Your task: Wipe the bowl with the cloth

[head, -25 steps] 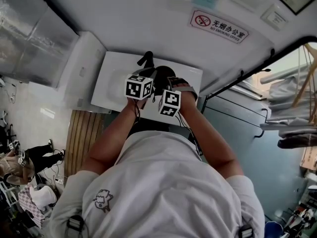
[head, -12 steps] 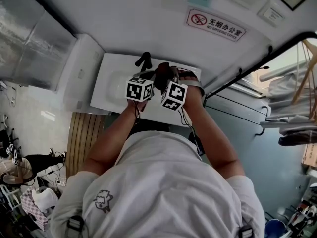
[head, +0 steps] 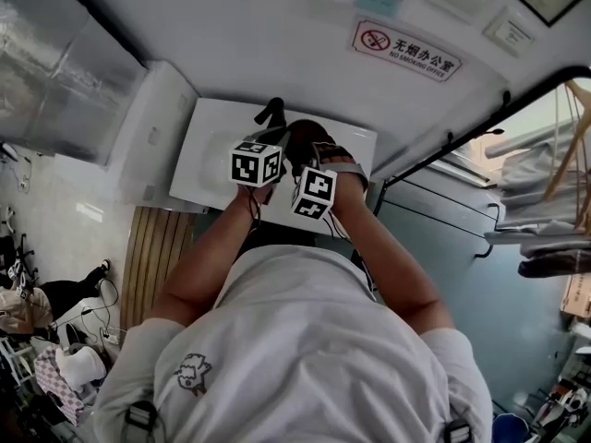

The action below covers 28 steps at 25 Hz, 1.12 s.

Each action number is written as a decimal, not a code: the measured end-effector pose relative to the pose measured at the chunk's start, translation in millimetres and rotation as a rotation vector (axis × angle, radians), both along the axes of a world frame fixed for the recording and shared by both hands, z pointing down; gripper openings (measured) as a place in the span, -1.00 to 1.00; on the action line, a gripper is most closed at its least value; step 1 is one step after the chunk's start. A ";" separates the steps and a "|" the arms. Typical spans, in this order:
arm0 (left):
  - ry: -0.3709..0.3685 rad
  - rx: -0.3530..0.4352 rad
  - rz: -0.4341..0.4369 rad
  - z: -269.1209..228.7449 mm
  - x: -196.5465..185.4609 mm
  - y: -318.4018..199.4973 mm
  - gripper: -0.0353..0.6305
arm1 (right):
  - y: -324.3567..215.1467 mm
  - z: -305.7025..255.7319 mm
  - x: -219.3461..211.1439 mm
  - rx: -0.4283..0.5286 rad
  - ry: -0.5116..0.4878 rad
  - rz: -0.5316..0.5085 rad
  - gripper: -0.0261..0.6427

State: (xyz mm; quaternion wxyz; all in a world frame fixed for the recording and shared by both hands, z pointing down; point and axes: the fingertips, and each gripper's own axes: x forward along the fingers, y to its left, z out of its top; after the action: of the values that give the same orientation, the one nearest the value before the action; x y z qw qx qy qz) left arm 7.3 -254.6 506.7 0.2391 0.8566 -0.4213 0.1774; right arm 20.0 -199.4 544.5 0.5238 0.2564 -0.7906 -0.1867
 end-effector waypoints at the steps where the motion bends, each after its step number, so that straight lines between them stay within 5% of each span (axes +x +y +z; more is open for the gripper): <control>1: -0.009 0.007 0.001 -1.0 -1.6 -1.4 -0.83 | 4.9 0.7 -3.6 0.000 0.001 -0.014 -0.76; 12: -0.090 -0.019 0.021 14.6 -15.3 3.6 -0.82 | -9.4 -8.7 42.8 0.019 0.039 0.074 -0.76; 18: -0.041 -0.044 0.091 10.1 17.4 20.9 -0.83 | -25.1 -25.4 38.0 0.067 0.083 0.069 -0.76; 28: -0.006 -0.015 0.029 -4.8 0.8 5.9 -0.82 | 8.4 -2.5 4.9 -0.005 0.064 -0.022 -0.76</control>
State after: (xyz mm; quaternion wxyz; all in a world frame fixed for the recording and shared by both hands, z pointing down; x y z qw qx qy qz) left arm 8.1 -248.8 501.9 0.2417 0.8605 -0.4080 0.1864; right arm 24.9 -191.0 542.0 0.5475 0.2404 -0.7766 -0.1984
